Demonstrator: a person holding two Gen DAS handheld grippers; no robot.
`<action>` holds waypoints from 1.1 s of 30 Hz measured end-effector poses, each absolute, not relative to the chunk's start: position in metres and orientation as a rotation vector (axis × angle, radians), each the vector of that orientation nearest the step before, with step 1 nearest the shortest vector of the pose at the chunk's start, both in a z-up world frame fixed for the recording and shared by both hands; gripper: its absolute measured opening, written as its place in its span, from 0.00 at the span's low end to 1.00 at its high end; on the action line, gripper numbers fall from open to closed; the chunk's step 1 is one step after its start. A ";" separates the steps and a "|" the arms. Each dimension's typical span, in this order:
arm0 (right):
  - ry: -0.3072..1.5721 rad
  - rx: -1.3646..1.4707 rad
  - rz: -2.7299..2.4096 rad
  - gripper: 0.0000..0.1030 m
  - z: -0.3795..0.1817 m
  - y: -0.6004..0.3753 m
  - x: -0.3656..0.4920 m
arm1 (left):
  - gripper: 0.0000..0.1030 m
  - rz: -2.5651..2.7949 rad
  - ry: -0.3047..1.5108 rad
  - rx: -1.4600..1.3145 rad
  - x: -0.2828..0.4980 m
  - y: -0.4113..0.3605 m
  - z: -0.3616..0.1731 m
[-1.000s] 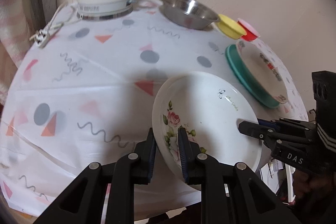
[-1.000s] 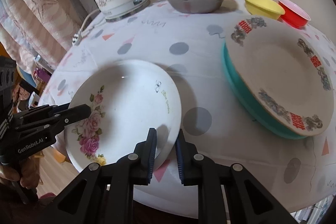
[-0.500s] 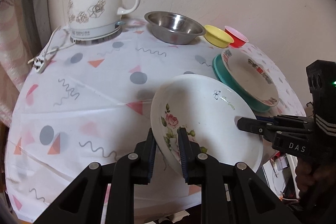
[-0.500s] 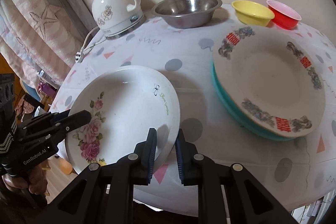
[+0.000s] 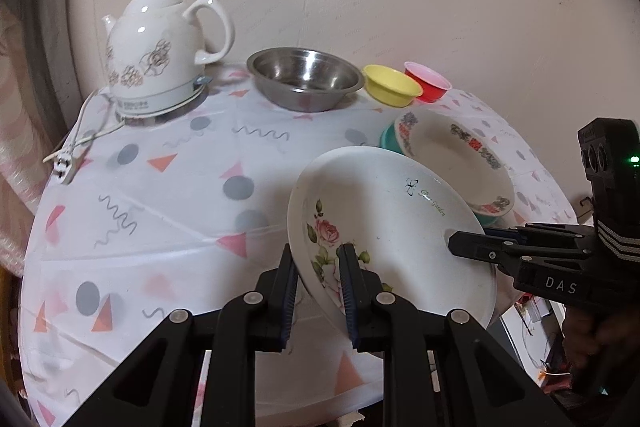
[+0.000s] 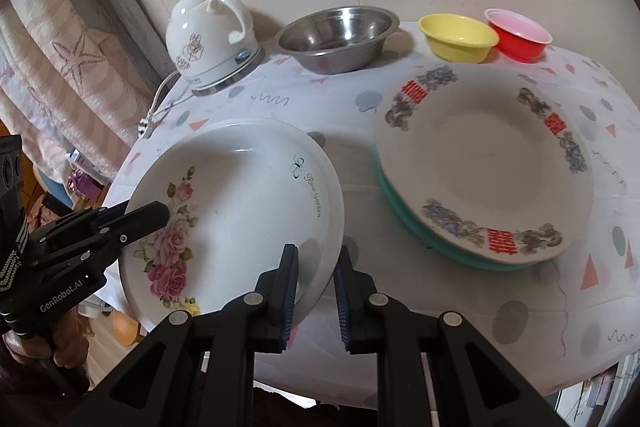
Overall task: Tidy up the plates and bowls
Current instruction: 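Carry the rose-pattern dish with the right gripper over the plate stack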
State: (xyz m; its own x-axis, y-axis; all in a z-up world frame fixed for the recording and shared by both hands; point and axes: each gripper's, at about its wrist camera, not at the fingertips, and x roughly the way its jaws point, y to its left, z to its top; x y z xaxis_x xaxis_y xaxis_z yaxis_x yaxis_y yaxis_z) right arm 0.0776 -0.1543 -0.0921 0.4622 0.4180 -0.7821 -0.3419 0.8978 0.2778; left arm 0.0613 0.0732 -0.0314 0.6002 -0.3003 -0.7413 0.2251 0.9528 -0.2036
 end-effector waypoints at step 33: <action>0.980 0.165 0.363 0.17 -0.089 -0.298 0.146 | 0.20 -0.411 0.933 -0.074 0.155 -0.077 -0.028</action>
